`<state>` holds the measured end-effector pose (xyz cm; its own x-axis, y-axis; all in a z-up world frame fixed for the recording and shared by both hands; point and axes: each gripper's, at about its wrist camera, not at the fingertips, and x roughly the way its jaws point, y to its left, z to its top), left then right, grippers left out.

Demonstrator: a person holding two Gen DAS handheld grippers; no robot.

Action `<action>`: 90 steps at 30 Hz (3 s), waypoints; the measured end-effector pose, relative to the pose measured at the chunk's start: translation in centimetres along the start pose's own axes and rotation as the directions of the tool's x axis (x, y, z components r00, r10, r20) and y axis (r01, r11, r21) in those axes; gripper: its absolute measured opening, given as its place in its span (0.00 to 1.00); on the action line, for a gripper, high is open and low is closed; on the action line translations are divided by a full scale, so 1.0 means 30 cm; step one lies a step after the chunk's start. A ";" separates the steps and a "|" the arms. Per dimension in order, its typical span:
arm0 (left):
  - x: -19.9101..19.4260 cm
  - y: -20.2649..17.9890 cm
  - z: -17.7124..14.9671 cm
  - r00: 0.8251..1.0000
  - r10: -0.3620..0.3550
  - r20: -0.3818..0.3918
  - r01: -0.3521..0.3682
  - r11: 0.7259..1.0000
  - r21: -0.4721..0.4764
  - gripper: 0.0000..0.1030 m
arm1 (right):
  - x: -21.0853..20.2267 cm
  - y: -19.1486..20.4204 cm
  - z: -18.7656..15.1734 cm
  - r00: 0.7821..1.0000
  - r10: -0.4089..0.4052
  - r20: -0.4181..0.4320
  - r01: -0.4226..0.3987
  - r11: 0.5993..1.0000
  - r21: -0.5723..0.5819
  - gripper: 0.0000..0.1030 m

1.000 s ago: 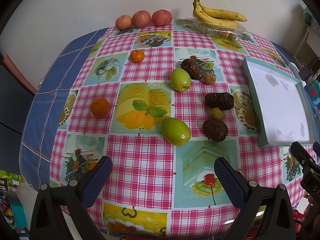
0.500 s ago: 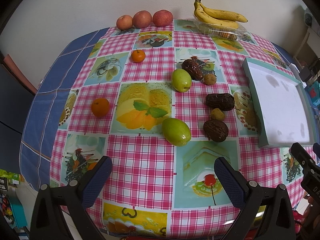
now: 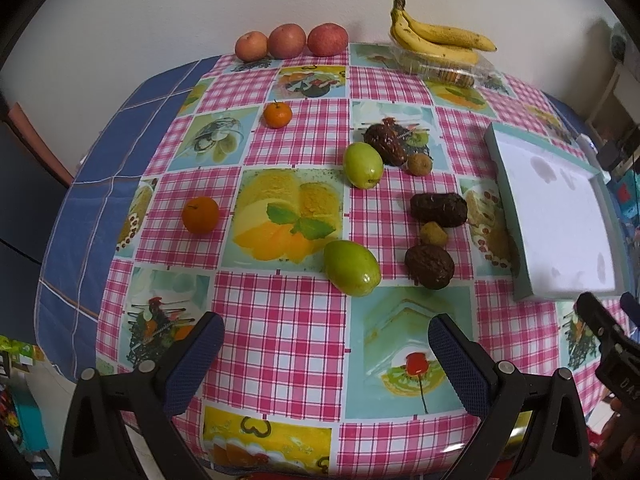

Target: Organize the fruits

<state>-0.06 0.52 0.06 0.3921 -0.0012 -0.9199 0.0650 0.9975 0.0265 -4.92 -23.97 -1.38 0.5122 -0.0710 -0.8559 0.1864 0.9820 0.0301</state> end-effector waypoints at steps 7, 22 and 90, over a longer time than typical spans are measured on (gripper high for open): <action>-0.001 0.047 0.023 0.999 -0.005 0.042 0.009 0.995 -0.102 0.99 | -0.005 0.040 0.037 0.990 0.135 0.044 -0.136 0.991 0.005 1.00; 0.141 0.076 0.075 0.992 -0.109 -0.060 0.089 0.958 -0.273 0.77 | 0.119 0.215 0.087 0.954 0.296 -0.051 -0.299 0.951 -0.073 0.67; 0.307 0.149 0.079 0.924 -0.377 -0.068 0.296 0.815 -0.498 0.42 | 0.227 0.247 0.105 0.923 0.339 -0.183 -0.351 0.936 -0.034 0.34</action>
<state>6.02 4.80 -7.37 0.2757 -0.3720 -0.8864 -0.2881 0.8477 -0.4454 2.61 -17.72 -5.37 0.3820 0.2995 -0.8743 -0.0335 0.9499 0.3108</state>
